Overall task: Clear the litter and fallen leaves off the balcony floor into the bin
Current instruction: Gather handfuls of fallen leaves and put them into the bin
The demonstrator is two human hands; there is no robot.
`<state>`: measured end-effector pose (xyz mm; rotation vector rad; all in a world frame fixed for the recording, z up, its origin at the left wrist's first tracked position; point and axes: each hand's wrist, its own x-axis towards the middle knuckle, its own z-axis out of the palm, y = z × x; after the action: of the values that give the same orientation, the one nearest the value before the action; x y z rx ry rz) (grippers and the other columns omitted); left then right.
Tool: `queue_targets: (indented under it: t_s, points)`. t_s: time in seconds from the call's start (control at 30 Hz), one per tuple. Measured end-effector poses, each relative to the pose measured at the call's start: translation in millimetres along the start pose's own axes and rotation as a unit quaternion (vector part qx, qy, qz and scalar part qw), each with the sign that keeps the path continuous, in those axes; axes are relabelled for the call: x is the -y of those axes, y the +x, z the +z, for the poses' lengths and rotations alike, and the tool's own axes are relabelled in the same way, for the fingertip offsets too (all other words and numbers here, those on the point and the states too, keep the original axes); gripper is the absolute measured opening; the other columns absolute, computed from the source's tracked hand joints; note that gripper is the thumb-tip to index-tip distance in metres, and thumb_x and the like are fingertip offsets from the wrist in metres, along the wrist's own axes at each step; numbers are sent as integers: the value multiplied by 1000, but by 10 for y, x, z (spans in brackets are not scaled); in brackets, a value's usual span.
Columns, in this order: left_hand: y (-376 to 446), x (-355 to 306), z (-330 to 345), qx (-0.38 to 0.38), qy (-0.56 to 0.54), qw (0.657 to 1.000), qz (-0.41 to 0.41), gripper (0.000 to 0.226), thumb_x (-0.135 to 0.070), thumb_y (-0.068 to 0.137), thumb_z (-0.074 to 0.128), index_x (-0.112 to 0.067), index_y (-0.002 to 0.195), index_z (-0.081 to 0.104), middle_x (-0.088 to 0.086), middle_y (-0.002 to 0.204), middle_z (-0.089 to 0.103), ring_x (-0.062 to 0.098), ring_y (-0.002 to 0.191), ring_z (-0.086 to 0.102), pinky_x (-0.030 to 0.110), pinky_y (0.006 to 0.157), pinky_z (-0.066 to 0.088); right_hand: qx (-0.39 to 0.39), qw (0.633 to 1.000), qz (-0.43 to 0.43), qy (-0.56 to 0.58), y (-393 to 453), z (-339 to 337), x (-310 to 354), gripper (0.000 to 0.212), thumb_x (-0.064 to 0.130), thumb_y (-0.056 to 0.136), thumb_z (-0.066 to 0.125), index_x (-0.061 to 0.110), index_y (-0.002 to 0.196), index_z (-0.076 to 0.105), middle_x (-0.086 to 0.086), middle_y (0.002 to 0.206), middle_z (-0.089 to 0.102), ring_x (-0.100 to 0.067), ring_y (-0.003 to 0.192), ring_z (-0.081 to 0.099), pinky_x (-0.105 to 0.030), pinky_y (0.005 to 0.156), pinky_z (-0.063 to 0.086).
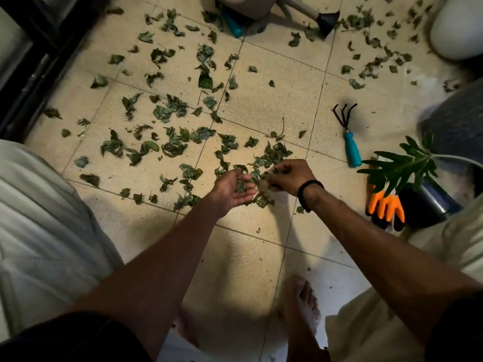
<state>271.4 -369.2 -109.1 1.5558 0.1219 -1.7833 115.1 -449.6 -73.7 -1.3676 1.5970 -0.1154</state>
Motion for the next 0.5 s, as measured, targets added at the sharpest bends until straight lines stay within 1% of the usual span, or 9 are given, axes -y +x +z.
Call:
queue_targets:
  t_s: [0.07,0.13,0.17,0.23,0.27,0.37,0.43,0.47,0.5]
  points:
    - [-10,-4,29,31,-35,998,-29,41,-39,108,40,-7,121,63,21,120,67,38,113,66,49,94,58,55,995,-43,-66,-100,77,231,27,19,79,87,11,103,74,-6,98,75,-19,85,73,-33,75,63]
    - [-57,-9,30,82,-84,992,-51,46,-38,107,42,-4,128,63,24,122,69,40,113,67,54,97,56,97,977,-94,-166,-244,145,447,26,26,78,87,20,101,75,3,95,74,-12,85,70,-23,69,56]
    - [-72,-14,12,98,-113,987,-56,45,-36,106,43,-3,127,65,24,120,70,40,110,68,55,96,56,113,964,-116,-208,-293,173,540,30,31,78,87,22,104,76,4,95,74,-10,85,69,-21,68,54]
    - [-79,-51,-32,108,-167,979,-53,39,-29,106,44,-1,120,67,25,113,72,40,106,70,56,93,57,110,955,-137,-239,-336,159,701,33,39,80,84,22,107,77,4,99,75,-12,86,71,-27,74,58]
    - [-81,-72,-59,113,-187,975,-49,37,-28,105,45,-1,116,67,25,111,72,39,105,70,55,92,58,91,965,-134,-206,-324,111,767,30,39,83,82,19,104,78,3,98,76,-14,83,73,-32,75,61]
    - [-78,-113,-135,112,-211,970,-47,35,-30,104,45,-5,117,66,22,112,71,36,104,70,49,91,59,-2,993,-83,-80,-174,-162,775,9,19,91,74,10,89,75,-10,81,77,-23,66,76,-42,67,65]
    - [-35,-103,-200,109,-217,969,-42,35,-31,104,46,-6,117,66,21,112,71,35,107,69,46,94,58,-35,992,-14,-117,-14,-351,511,6,12,91,72,6,89,74,-14,78,76,-26,67,76,-45,70,65]
    - [-27,-93,-232,110,-215,970,-36,34,-31,103,47,-7,116,67,20,111,72,34,106,69,46,98,56,-28,986,35,-159,26,-415,320,10,12,89,75,4,96,73,-15,82,76,-26,70,76,-45,73,65]
    - [-22,-83,-259,112,-212,970,-31,33,-31,103,48,-7,114,68,19,109,72,33,104,69,46,102,53,-12,975,87,-206,62,-434,101,21,16,87,78,4,103,71,-15,86,75,-26,74,76,-44,75,65]
